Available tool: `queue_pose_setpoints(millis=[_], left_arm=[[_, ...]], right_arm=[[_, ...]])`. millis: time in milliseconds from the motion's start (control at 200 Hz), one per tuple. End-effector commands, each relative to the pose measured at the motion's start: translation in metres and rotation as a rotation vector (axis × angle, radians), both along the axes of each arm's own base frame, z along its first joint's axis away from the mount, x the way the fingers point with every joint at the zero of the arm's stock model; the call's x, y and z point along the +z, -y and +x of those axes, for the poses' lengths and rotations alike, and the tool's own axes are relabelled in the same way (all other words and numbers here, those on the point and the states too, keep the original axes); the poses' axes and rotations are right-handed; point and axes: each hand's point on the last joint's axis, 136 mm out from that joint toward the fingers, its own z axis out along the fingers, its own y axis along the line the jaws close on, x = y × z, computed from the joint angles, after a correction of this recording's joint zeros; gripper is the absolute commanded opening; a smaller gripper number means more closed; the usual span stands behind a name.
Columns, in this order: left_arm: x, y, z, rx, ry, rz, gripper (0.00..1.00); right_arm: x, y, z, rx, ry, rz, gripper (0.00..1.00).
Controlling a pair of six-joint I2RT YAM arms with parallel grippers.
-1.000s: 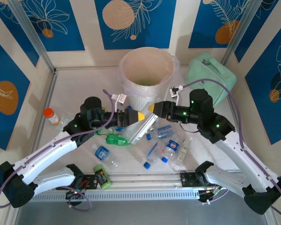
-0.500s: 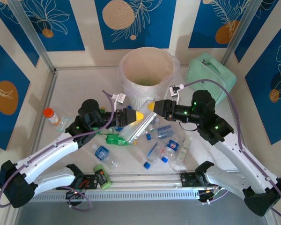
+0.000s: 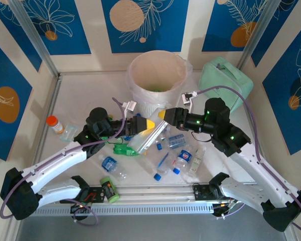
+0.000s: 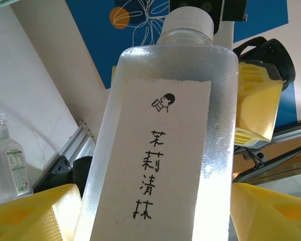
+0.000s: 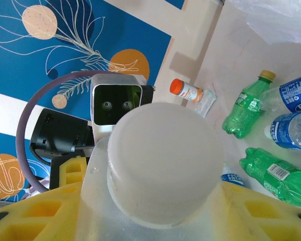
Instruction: Put the plastic bottles in the bin
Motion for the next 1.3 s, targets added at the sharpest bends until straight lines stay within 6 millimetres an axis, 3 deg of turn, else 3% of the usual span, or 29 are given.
queue_pose_setpoints(millis=[0, 380, 435, 540, 595, 790, 1045, 1145, 1296], left_arm=[[0.014, -0.001, -0.009, -0.052, 0.039, -0.057, 0.76], [0.013, 0.005, 0.001, -0.045, 0.051, -0.038, 0.60], [0.013, 0.004, 0.006, -0.033, 0.054, -0.031, 0.58], [0.018, -0.004, 0.020, 0.001, 0.055, -0.028, 0.56], [0.023, -0.009, 0.030, 0.028, 0.061, -0.019, 0.55], [0.042, -0.020, 0.069, 0.124, 0.177, 0.148, 0.57], [0.086, -0.012, 0.152, 0.319, 0.411, 0.412, 0.56], [0.086, -0.011, 0.192, 0.414, 0.452, 0.518, 0.55], [0.060, -0.009, 0.243, 0.504, 0.467, 0.657, 0.53]], right_arm=[[0.003, 0.006, 0.013, -0.073, 0.036, -0.011, 0.47], [0.007, 0.003, 0.029, -0.099, 0.030, -0.017, 0.49], [0.006, 0.007, 0.030, -0.115, 0.025, -0.028, 0.55], [0.000, 0.026, 0.033, -0.194, -0.007, -0.091, 0.81], [-0.005, 0.041, 0.034, -0.249, -0.028, -0.140, 0.89], [-0.026, 0.089, 0.028, -0.374, -0.126, -0.210, 0.93], [-0.050, 0.111, 0.001, -0.412, -0.195, -0.258, 0.93], [-0.055, 0.122, -0.011, -0.446, -0.206, -0.288, 0.93], [-0.063, 0.135, -0.026, -0.474, -0.227, -0.331, 0.93]])
